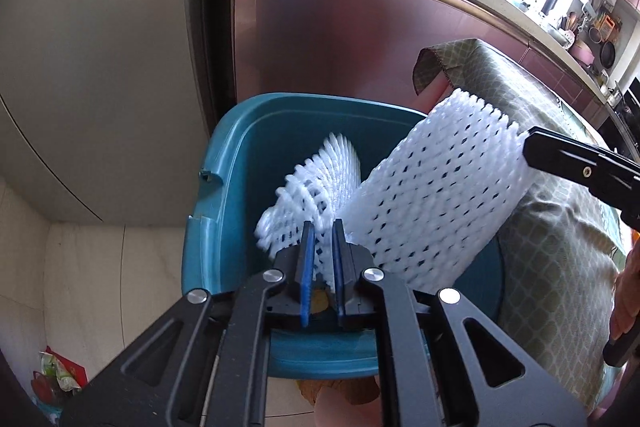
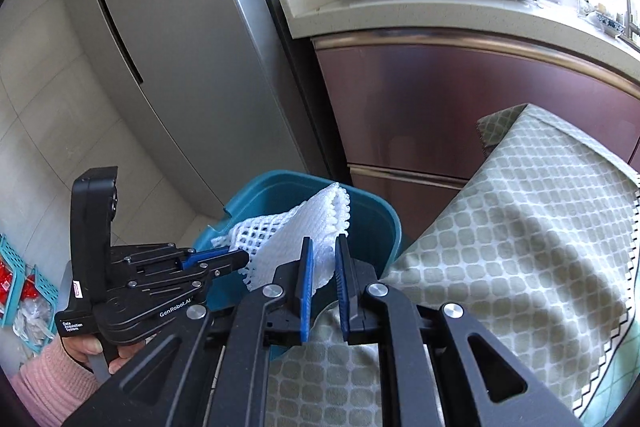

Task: Collect trash
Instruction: 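Carry both foam nets to the teal bin and open both grippers, then move both grippers back over the table toward the remaining wrappers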

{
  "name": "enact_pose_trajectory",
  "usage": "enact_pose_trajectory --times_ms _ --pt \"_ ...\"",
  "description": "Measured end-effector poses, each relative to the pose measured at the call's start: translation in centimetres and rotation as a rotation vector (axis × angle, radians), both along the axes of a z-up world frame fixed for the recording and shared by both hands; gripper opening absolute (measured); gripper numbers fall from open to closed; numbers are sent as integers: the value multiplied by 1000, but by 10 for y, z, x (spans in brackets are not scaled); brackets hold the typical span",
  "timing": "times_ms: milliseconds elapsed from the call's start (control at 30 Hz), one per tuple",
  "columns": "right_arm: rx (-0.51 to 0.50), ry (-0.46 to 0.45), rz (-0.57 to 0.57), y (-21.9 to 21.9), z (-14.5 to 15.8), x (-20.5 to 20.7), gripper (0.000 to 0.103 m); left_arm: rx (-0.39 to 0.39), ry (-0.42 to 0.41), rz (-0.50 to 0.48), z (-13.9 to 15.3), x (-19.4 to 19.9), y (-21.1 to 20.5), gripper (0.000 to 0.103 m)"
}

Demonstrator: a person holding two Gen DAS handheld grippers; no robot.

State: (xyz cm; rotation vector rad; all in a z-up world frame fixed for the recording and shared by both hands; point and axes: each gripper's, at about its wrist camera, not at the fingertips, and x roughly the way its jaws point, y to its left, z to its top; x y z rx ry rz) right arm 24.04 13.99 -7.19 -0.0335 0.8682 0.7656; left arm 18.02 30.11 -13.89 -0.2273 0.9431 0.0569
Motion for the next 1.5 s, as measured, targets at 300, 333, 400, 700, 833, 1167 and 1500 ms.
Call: enact_pose_trajectory --times_ms 300,333,400,700,833,1167,1500 --pt "-5 40 -22 3 -7 12 21 -9 7 10 -13 16 -8 20" --pt "-1 38 -24 1 -6 11 21 -6 3 7 -12 15 -9 20" --pt "7 38 -26 -5 -6 9 21 0 -13 5 -9 12 -12 20" --pt "64 22 -35 -37 2 -14 22 5 -99 -41 23 -4 -32 25" --pt "108 12 -34 -59 11 -30 31 27 -145 -79 42 -12 -54 28" --pt "184 -56 -115 -146 34 -85 33 -14 -249 -271 83 -40 -127 31" --pt "172 -131 -384 -276 43 -148 36 -96 -255 -572 95 -65 -247 32"
